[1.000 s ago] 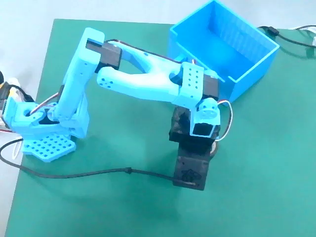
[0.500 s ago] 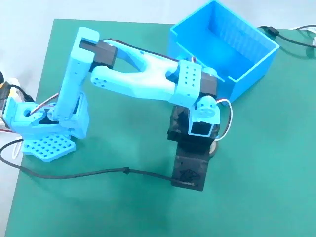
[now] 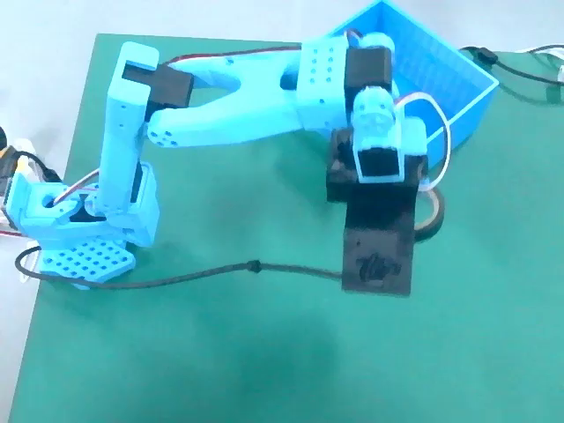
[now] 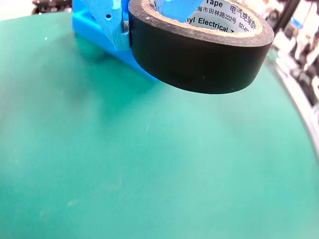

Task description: Put the tape in the box

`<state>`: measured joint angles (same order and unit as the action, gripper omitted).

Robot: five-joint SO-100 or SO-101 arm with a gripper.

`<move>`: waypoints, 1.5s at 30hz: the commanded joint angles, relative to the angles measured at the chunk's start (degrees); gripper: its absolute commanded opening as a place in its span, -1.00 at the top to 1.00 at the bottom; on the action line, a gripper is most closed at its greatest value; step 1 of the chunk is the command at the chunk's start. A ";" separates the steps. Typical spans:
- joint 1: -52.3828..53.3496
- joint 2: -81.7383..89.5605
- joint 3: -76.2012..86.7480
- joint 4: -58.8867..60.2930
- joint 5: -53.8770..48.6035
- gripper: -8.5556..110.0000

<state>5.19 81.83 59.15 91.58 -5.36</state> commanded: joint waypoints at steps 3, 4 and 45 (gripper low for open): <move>-5.10 7.56 -4.92 1.23 0.88 0.86; -6.42 8.09 -5.10 1.23 1.05 0.86; -31.82 -1.32 -9.40 -17.31 1.85 0.86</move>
<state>-25.05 79.80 53.61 76.46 -2.99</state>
